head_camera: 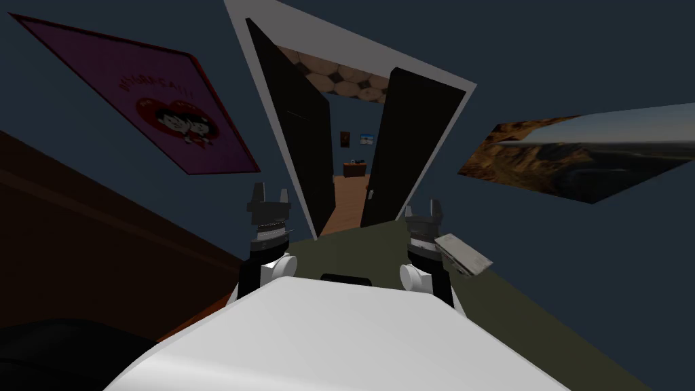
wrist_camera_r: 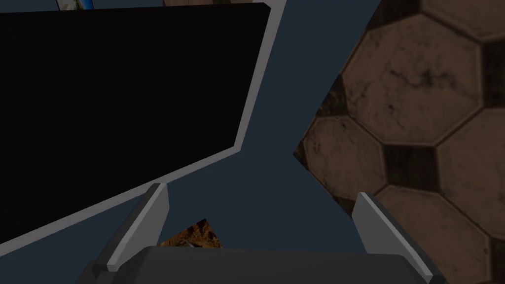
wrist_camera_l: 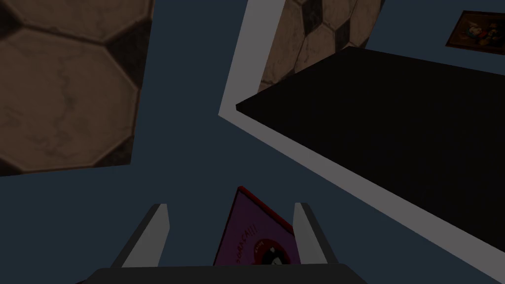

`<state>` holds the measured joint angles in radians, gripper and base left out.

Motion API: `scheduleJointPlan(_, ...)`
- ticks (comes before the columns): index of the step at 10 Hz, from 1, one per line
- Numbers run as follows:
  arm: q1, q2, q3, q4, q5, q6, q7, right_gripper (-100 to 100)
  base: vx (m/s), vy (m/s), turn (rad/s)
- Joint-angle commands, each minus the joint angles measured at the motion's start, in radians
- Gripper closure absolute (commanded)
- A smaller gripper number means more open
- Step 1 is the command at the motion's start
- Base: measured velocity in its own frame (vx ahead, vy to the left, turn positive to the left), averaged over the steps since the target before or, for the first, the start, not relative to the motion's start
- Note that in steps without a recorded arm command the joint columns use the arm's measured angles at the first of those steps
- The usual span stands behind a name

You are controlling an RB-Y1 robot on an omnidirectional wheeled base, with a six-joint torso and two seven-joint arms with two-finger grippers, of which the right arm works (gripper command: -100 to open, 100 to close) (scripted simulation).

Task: Push the door open

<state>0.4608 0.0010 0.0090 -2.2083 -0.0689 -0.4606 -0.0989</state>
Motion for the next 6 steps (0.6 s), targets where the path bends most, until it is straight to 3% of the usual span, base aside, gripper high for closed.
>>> scheduleJointPlan(1, -0.010, -0.009, 0.004, 0.039, 0.002, -0.009, 0.002, -100, 0.109, -0.002, 0.056)
scheduleJointPlan(5, -0.028, -0.023, 0.013, 0.110, 0.006, -0.025, 0.005, -100, 0.141, -0.058, 0.041)
scheduleJointPlan(6, -0.037, -0.029, 0.017, 0.148, 0.008, -0.033, 0.007, -100, 0.142, -0.056, 0.056)
